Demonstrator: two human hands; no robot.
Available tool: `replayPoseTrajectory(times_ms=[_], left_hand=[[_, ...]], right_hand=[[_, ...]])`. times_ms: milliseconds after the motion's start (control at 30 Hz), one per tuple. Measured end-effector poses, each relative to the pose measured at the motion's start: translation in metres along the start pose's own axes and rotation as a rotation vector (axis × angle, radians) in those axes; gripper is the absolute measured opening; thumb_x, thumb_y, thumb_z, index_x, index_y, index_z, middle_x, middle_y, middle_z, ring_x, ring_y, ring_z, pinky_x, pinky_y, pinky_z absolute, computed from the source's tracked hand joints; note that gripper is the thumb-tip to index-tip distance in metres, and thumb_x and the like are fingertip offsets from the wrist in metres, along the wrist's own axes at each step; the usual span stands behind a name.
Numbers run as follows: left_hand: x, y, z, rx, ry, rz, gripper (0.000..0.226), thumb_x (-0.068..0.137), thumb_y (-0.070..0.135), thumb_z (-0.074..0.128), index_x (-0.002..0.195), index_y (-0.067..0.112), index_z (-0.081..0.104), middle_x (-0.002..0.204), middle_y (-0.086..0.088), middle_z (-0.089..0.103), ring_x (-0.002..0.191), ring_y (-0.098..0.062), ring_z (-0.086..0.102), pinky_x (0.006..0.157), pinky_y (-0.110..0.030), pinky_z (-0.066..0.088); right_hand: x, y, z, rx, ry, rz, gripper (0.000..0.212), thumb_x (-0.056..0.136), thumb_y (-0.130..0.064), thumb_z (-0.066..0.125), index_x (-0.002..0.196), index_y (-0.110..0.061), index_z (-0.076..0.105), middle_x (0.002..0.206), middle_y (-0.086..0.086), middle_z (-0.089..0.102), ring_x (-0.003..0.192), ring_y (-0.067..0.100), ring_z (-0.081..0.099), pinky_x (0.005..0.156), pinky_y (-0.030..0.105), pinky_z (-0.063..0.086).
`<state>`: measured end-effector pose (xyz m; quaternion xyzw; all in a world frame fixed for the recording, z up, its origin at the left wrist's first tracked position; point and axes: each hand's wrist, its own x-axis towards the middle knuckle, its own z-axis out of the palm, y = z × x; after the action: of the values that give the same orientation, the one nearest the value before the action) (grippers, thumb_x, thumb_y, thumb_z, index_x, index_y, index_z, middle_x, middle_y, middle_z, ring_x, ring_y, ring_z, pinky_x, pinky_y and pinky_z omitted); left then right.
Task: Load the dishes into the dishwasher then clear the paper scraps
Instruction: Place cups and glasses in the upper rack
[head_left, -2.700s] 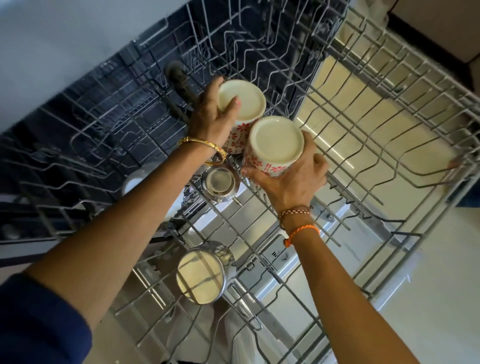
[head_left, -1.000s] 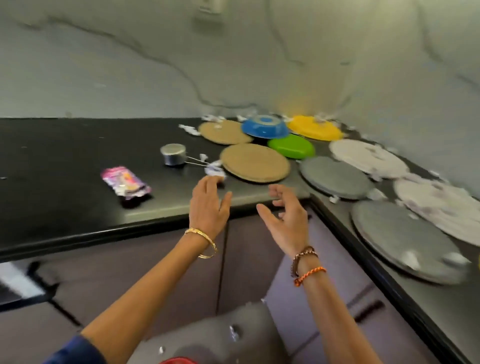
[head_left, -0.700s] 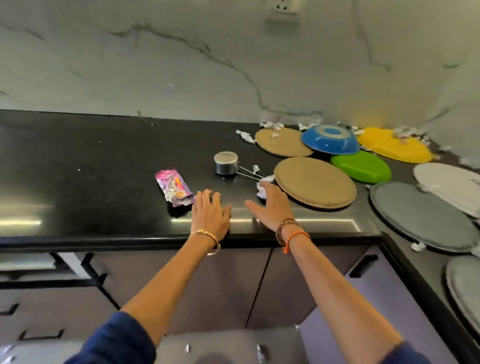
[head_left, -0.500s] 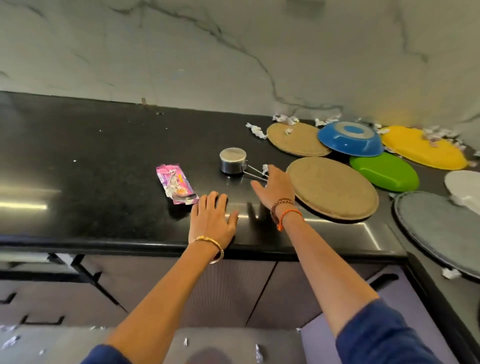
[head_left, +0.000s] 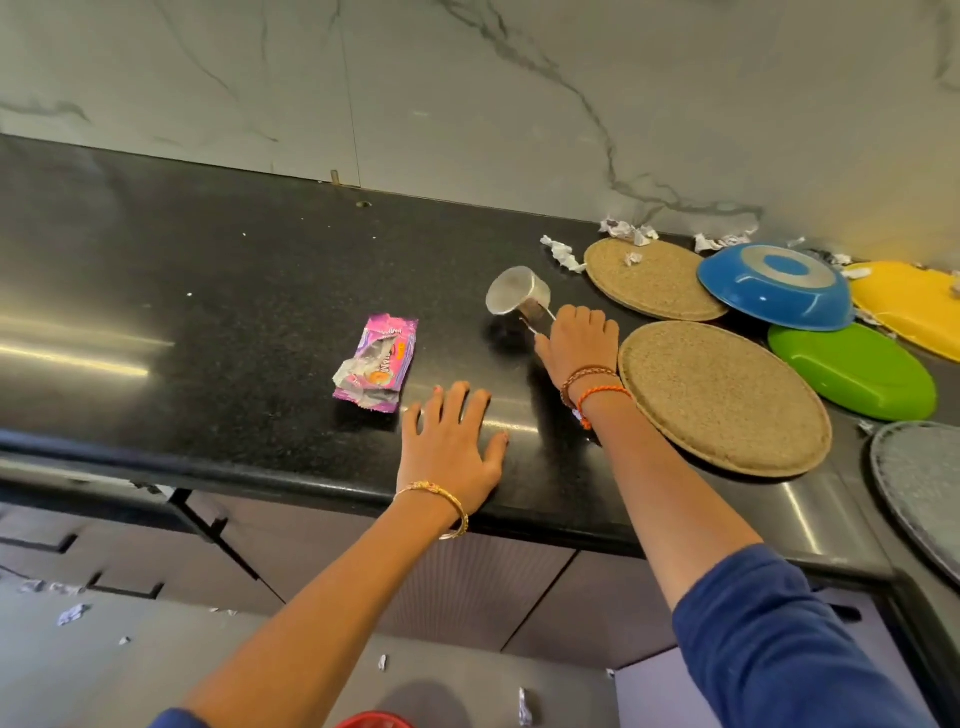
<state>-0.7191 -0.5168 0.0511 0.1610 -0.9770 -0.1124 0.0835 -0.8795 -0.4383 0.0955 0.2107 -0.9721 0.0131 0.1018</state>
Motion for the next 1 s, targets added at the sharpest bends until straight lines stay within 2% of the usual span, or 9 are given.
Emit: replayPoseTrajectory(times_ms=[133,233,300,367,433,500,700,867,1000], left_hand=[[0.0,0.001,-0.002,-0.021,-0.015,-0.007,0.052,0.094,0.048,0.03,0.141,0.027,0.024,0.151,0.003,0.018,0.141,-0.021,0.014,0.114,-0.041,0.012],[0.0,0.0,-0.002,-0.017,-0.011,-0.003,0.052,0.094,0.048,0.031,0.141,0.027,0.025,0.151,0.002,0.02,0.141,-0.022,0.015,0.114,-0.041,0.012],[0.0,0.0,-0.002,-0.028,-0.012,-0.01,0.053,0.094,0.049,0.031,0.142,0.028,0.025,0.152,0.002,0.021,0.142,-0.022,0.015,0.114,-0.041,0.011],[0.001,0.0,-0.002,-0.039,-0.009,-0.016,0.053,0.095,0.049,0.03,0.142,0.027,0.027,0.153,0.001,0.022,0.142,-0.023,0.015,0.114,-0.041,0.012],[-0.001,0.001,-0.003,-0.034,-0.005,-0.006,0.052,0.095,0.048,0.031,0.142,0.025,0.029,0.152,0.0,0.025,0.141,-0.024,0.018,0.114,-0.042,0.014],[-0.001,0.001,-0.005,-0.036,0.008,0.005,0.05,0.095,0.045,0.033,0.14,0.022,0.033,0.15,-0.002,0.029,0.139,-0.025,0.022,0.113,-0.043,0.017],[-0.002,0.001,-0.003,-0.012,0.093,0.042,0.036,0.095,0.036,0.039,0.11,0.006,0.053,0.121,-0.015,0.054,0.114,-0.035,0.044,0.093,-0.044,0.035],[-0.023,-0.002,0.0,-0.219,0.305,0.163,0.025,0.093,0.015,0.045,0.096,-0.003,0.061,0.1,-0.029,0.063,0.095,-0.045,0.054,0.079,-0.048,0.04],[-0.106,0.034,0.037,-0.658,0.454,0.618,0.021,0.083,0.006,0.047,0.1,-0.002,0.055,0.102,-0.025,0.056,0.098,-0.038,0.048,0.081,-0.046,0.038]], right_hand=[[0.002,0.002,-0.013,0.021,0.085,-0.051,0.026,0.097,-0.016,0.037,0.121,-0.006,0.04,0.107,0.015,0.063,0.102,0.032,0.058,0.093,0.04,0.035],[-0.005,0.007,-0.025,0.203,0.065,0.016,0.025,0.099,-0.019,0.036,0.12,-0.007,0.04,0.106,0.018,0.064,0.099,0.035,0.06,0.083,0.038,0.041],[-0.017,0.007,-0.032,0.493,0.049,0.128,0.017,0.097,-0.019,0.039,0.111,-0.012,0.045,0.099,0.016,0.065,0.088,0.033,0.062,0.069,0.034,0.043],[-0.038,0.003,-0.039,0.944,0.038,0.286,0.009,0.095,-0.019,0.043,0.101,-0.016,0.048,0.082,0.011,0.064,0.059,0.019,0.06,0.051,0.024,0.042],[-0.07,0.0,-0.052,1.394,-0.01,0.451,0.01,0.094,-0.024,0.049,0.093,-0.015,0.052,0.055,0.0,0.053,0.036,0.005,0.041,0.037,0.017,0.03],[-0.106,0.0,-0.067,1.625,-0.021,0.553,0.018,0.091,-0.03,0.054,0.082,-0.015,0.058,0.039,-0.01,0.041,0.03,0.001,0.029,0.033,0.013,0.021],[-0.225,0.016,-0.089,1.638,0.131,0.734,0.03,0.088,-0.029,0.058,0.063,-0.013,0.056,0.046,-0.001,0.03,0.028,0.002,0.02,0.031,0.013,0.014],[-0.339,0.031,-0.089,1.483,0.542,0.795,0.04,0.089,-0.024,0.058,0.053,-0.009,0.054,0.034,-0.01,0.037,0.03,0.001,0.03,0.035,0.01,0.024],[-0.436,0.028,-0.086,1.372,1.131,0.798,0.041,0.092,-0.023,0.047,0.054,-0.008,0.054,0.034,-0.008,0.039,0.031,0.0,0.029,0.037,0.01,0.024]])
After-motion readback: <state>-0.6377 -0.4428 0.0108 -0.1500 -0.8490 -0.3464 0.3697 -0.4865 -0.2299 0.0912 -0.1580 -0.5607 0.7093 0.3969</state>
